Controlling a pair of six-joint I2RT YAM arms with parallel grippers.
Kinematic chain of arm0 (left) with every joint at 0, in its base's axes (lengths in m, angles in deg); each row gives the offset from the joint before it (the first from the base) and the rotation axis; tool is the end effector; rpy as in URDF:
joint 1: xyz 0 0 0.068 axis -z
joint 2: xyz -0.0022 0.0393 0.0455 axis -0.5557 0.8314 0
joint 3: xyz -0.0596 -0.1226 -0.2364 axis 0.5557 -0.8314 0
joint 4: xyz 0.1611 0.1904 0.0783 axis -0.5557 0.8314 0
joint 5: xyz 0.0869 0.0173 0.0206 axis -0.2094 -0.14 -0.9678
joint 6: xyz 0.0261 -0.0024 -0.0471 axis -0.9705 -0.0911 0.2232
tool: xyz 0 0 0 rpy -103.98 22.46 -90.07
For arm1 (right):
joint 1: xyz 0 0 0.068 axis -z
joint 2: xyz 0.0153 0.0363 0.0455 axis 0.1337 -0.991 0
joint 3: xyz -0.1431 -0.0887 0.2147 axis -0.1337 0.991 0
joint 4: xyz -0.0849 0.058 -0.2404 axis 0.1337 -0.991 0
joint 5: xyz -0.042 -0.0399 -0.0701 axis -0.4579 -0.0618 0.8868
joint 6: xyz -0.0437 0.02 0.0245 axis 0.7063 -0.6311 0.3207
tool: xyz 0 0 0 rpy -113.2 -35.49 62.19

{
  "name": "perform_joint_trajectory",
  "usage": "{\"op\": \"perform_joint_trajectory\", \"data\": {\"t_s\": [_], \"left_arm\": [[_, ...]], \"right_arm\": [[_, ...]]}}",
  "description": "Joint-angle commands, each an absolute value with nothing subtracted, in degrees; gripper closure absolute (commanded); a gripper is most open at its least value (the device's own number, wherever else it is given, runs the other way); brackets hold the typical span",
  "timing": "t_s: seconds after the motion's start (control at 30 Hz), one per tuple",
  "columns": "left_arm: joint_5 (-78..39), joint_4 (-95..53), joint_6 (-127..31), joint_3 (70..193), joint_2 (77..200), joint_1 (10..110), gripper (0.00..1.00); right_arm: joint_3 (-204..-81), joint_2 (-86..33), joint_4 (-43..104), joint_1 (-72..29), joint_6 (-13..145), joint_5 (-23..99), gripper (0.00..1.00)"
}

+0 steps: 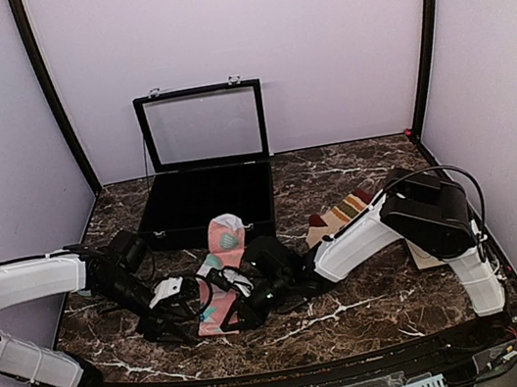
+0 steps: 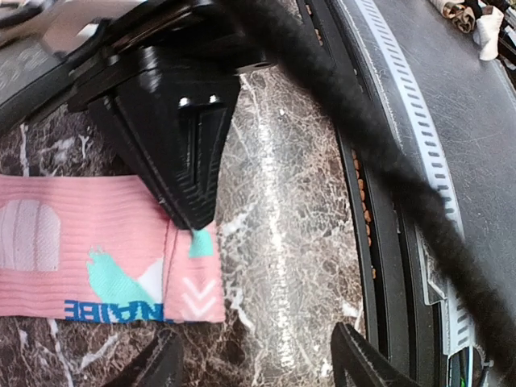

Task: Roll the socks
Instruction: Roll the sock at the center of the board.

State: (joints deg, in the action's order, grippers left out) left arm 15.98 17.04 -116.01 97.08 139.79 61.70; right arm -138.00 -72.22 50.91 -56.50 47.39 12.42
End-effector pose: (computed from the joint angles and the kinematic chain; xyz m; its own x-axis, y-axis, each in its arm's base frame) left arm 0.1772 -0.1218 0.1688 -0.0586 0.7104 -0.7013 0.9869 -0.0646 -0.1479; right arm 0.1779 0.4133 0.0964 -0.6351 -0.4936 -0.5942 -0.7449 0.1878 0.6401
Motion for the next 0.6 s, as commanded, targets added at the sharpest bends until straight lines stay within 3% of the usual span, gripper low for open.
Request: {"op": "perform_joint_trajectory", "data": {"t_s": [0.0, 0.23, 0.57], "left_arm": [[15.3, 14.4, -115.9, 96.0, 137.8, 64.6, 0.34], [9.1, 8.9, -113.7, 97.0, 142.2, 71.7, 0.43], [2.1, 4.6, -112.8, 99.0, 147.5, 72.6, 0.53]], "right_arm": [[-138.4, -76.1, 44.4, -55.1, 43.5, 13.6, 1.0], [-139.2, -77.4, 43.9, -54.1, 38.6, 12.4, 1.0], [-138.3, -77.4, 43.9, -53.8, 35.3, 10.4, 1.0]]}}
